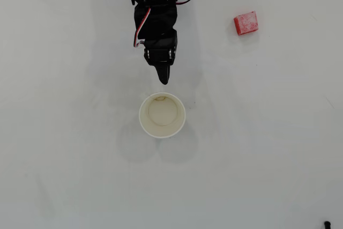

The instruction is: Grasp a red cube and put it in the cup.

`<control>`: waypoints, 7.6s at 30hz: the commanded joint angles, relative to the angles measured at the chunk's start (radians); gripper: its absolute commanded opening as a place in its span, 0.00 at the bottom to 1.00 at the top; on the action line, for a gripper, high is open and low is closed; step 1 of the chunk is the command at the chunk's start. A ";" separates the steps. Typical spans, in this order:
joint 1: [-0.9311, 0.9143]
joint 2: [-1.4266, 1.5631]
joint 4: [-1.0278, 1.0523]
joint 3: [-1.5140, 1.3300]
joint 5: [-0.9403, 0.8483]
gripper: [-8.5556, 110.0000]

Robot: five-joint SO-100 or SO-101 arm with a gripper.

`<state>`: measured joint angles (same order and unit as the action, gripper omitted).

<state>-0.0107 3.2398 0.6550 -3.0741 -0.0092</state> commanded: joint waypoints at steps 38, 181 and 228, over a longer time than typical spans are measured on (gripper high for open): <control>0.018 0.008 -0.028 -0.072 0.003 0.07; 0.870 -0.044 0.216 0.017 -1.759 0.25; 0.877 -0.380 -0.023 0.138 -1.747 0.26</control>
<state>0.8866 2.8823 0.6842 -3.0281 -1.7702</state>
